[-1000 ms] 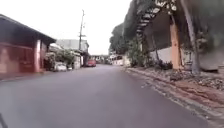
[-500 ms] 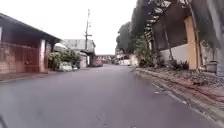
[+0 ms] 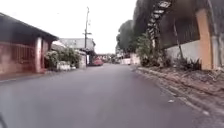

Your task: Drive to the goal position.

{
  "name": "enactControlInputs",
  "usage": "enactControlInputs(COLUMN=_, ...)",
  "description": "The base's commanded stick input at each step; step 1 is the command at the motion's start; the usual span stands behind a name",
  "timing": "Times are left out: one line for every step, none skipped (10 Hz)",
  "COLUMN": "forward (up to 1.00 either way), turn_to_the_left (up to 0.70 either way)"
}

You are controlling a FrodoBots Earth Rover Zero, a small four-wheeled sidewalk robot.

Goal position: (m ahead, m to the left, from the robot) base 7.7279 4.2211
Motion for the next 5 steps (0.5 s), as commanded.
enactControlInputs(forward=1.00, turn_to_the_left=0.00)
enactControlInputs(forward=1.00, turn_to_the_left=0.00)
enactControlInputs(forward=1.00, turn_to_the_left=0.00)
enactControlInputs(forward=1.00, turn_to_the_left=0.00)
enactControlInputs(forward=1.00, turn_to_the_left=0.00)
